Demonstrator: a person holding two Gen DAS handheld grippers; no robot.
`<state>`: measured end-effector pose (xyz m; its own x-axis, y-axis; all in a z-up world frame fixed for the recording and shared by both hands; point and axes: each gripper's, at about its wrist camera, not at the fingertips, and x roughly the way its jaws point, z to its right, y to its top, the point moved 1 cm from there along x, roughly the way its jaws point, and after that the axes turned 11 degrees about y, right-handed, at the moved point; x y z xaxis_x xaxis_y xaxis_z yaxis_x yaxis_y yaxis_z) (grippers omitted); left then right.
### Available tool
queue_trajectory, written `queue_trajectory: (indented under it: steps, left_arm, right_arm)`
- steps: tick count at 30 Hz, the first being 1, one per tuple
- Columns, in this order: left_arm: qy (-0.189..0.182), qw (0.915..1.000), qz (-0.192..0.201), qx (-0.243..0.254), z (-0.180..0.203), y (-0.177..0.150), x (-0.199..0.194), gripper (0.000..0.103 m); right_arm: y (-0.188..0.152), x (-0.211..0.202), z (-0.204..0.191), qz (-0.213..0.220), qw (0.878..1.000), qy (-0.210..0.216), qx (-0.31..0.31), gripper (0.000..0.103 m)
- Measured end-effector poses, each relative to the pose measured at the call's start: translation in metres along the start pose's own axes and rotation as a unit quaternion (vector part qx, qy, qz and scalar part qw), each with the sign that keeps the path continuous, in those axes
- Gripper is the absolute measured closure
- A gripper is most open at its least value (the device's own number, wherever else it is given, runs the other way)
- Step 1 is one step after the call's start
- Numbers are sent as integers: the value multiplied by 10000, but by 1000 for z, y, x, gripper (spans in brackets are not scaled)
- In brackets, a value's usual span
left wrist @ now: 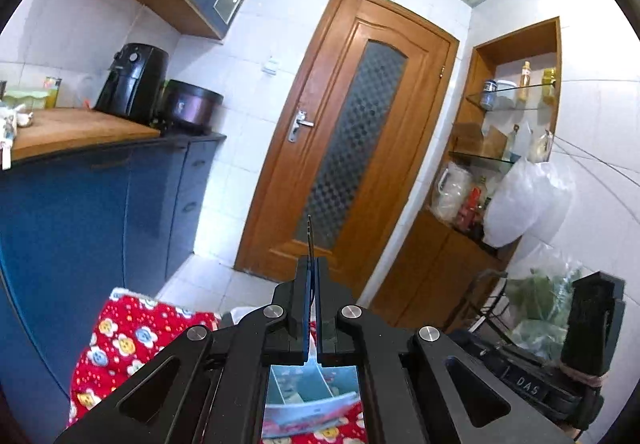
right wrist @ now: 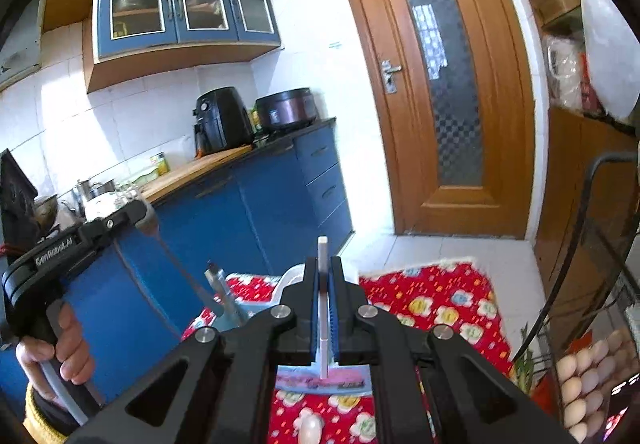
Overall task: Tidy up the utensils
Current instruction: 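Lift the fork and chopstick and carry them above the Box holder, then open both tools to drop the fork and chopstick into the Box holder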
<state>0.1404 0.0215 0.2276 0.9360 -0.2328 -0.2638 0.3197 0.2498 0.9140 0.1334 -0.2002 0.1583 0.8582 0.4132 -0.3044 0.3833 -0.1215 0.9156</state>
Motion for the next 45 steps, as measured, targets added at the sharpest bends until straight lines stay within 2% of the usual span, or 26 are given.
queue_trajectory:
  steps: [6,11,14,20,28,31,45]
  left_arm:
    - [160,9998,-110,13,-6,-13,27,102]
    - [228,9991,-362,-63,-16,-31,50,102]
    - [251,9994,-250,26,-15,-35,51,102]
    - [198,9995,-246,89,-12,-36,52,102]
    - [-167,9986,-345,-377,-18,-28,43,102]
    - [-234,9982,-388,-381,-15,-28,44,102]
    - [196,9948,-999,-99,-18,-71,79,102]
  right_arm:
    - [5,20,1,14,9995,-267,-172,97]
    - [-7,48,7,-292,9986,-357,-253,97]
    - [-15,62,12,-477,9979,-372,-214,97]
    - [-26,79,19,-704,9967,-375,-134,97]
    - [-27,82,19,-712,9969,-319,-118,97]
    - [-28,85,20,-755,9966,-314,-125,97]
    - [-45,96,20,-1074,9938,-255,-139,97]
